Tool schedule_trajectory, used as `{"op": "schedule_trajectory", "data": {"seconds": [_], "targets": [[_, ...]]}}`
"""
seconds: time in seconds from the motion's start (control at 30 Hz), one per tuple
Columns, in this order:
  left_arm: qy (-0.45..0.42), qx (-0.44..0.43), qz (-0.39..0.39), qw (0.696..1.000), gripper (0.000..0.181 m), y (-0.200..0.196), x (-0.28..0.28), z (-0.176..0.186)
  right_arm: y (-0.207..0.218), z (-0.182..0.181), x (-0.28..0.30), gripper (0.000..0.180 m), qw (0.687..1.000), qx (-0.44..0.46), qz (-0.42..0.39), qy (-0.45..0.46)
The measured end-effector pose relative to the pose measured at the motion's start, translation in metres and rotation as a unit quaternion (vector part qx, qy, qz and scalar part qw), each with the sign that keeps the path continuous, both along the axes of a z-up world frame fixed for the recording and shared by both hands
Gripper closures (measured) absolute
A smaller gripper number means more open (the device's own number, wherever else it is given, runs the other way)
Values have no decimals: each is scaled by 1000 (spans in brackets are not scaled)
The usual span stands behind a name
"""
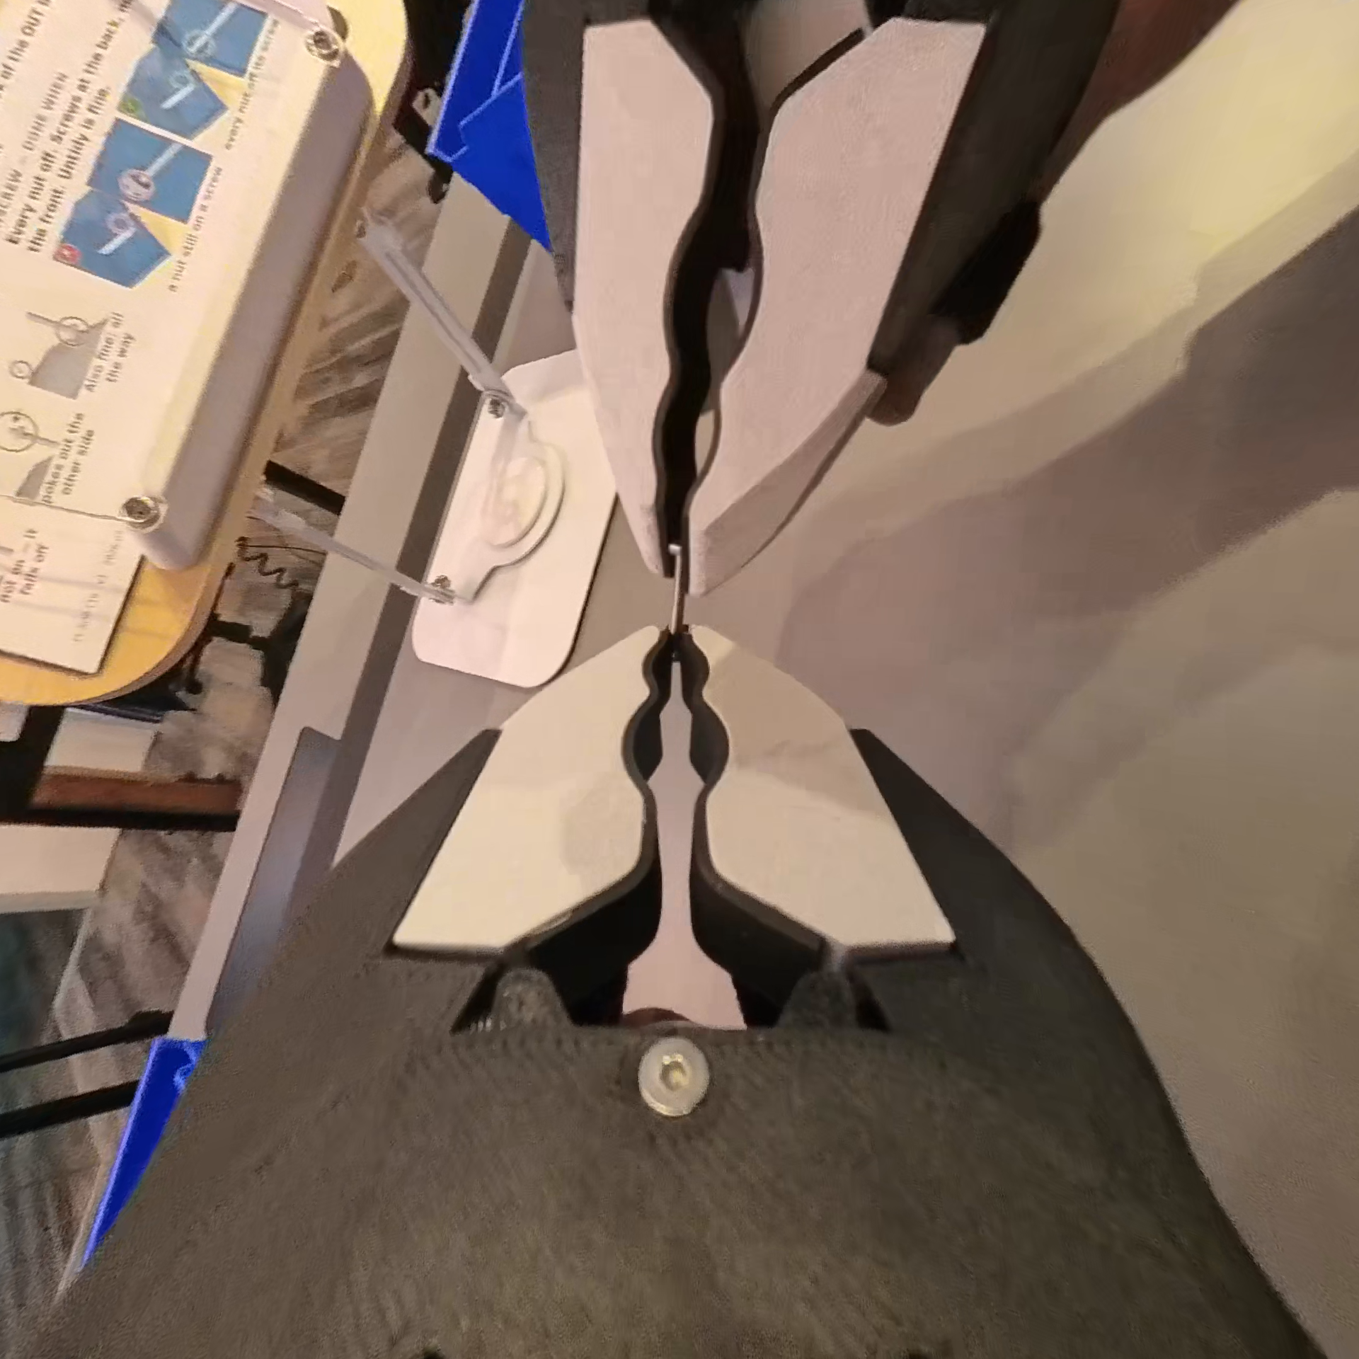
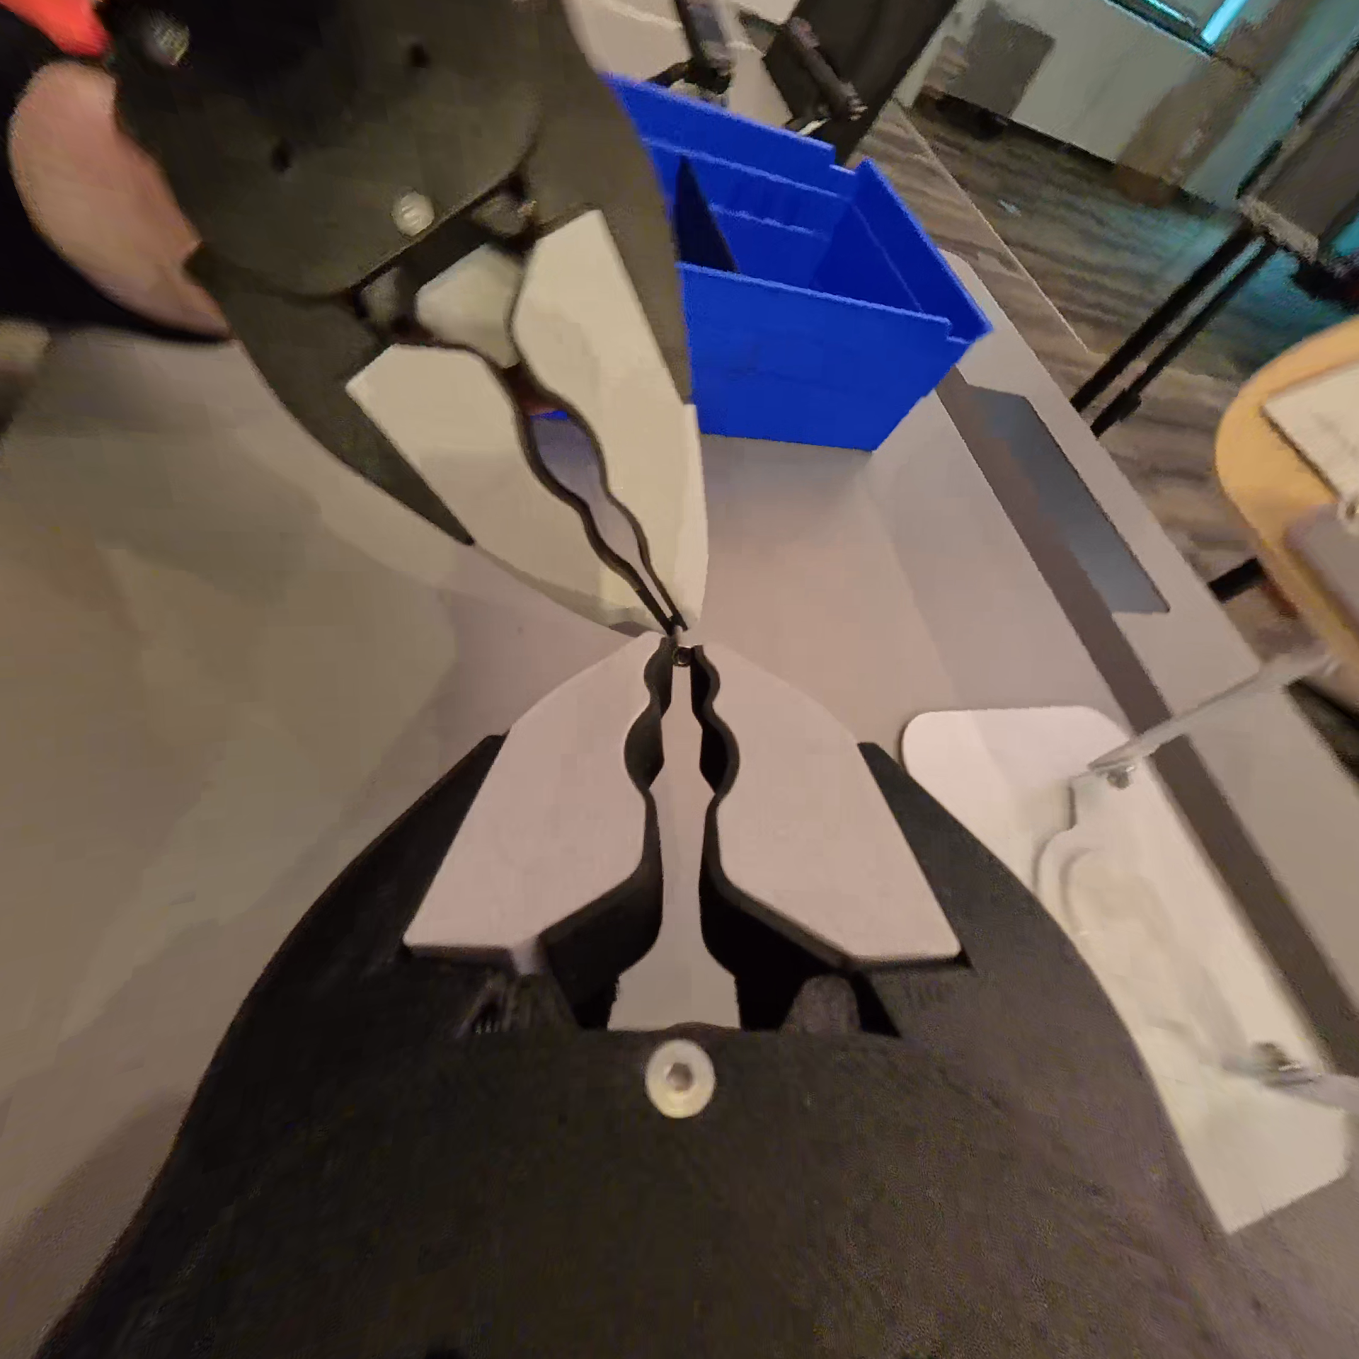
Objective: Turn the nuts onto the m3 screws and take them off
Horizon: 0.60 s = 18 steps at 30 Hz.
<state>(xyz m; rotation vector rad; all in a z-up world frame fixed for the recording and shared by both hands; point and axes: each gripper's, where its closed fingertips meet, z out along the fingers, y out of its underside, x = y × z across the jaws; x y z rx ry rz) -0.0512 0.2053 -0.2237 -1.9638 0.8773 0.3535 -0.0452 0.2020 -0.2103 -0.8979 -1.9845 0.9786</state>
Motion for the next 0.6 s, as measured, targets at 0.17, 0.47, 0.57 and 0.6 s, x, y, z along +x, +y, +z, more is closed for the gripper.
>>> {"op": "schedule_trajectory", "data": {"seconds": [0.17,0.47,0.57,0.6], "targets": [[46,9,21,999,179,4,-6,-1,4,-2,-4,175,994,-95,-62,-1],[42,13,17,999,179,3,-5,0,2,3,-4,158,994,-93,-60,18],[35,16,16,999,179,4,-4,1,1,6,-1,155,996,-76,-43,26],[34,15,16,999,179,4,-4,2,0,7,0,156,996,-73,-37,28]]}}
